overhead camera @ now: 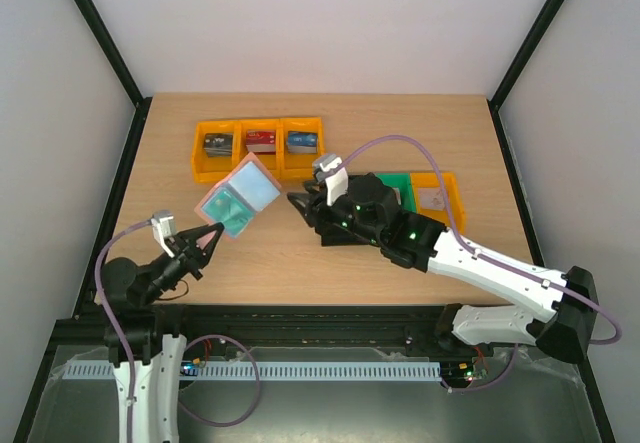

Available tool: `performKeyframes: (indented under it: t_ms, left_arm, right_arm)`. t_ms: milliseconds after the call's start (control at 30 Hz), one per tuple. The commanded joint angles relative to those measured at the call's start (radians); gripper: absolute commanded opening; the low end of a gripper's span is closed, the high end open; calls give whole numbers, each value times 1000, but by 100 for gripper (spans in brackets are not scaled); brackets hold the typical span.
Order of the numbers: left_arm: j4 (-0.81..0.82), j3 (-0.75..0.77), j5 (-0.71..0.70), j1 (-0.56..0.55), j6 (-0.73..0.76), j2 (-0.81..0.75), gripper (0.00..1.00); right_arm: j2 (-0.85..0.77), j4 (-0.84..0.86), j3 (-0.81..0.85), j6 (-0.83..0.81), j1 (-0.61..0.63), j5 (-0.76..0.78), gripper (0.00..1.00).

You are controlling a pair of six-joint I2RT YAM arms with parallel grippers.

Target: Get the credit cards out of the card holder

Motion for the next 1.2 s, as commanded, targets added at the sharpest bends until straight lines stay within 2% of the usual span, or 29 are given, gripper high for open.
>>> performKeyframes:
  t_ms: [0,233,433,567,800,933,1067,1167]
  left_arm:
    - [-70,-89,-89,35,-110,6,2]
    - [-112,-181,-142,87,-132,-14,2]
    - [-98,-195,-124,97,-140,-25,2]
    - [-54,-207,-62,99,-148,-36,2]
    - [57,-156,178,97,-83,-11,2]
    - [-15,-72,252,95,105,32,2]
    - [15,-74,304,95,101,24,2]
    - [37,-74,335,95,109,20,2]
  right_arm:
    - [-20,-53,-18,118,-50,117,43]
    - [-43,-72,-14,36,-56,-120,49]
    - [17,72,-35,58,-55,-405,50]
    - [76,151,-40,92,-54,-431,50]
    - [207,132,93,94,-54,-511,42]
    - [242,141,143,108,-54,-555,30]
    - [263,115,157,102,-53,-563,18]
    - [267,91,164,79,-54,-566,15]
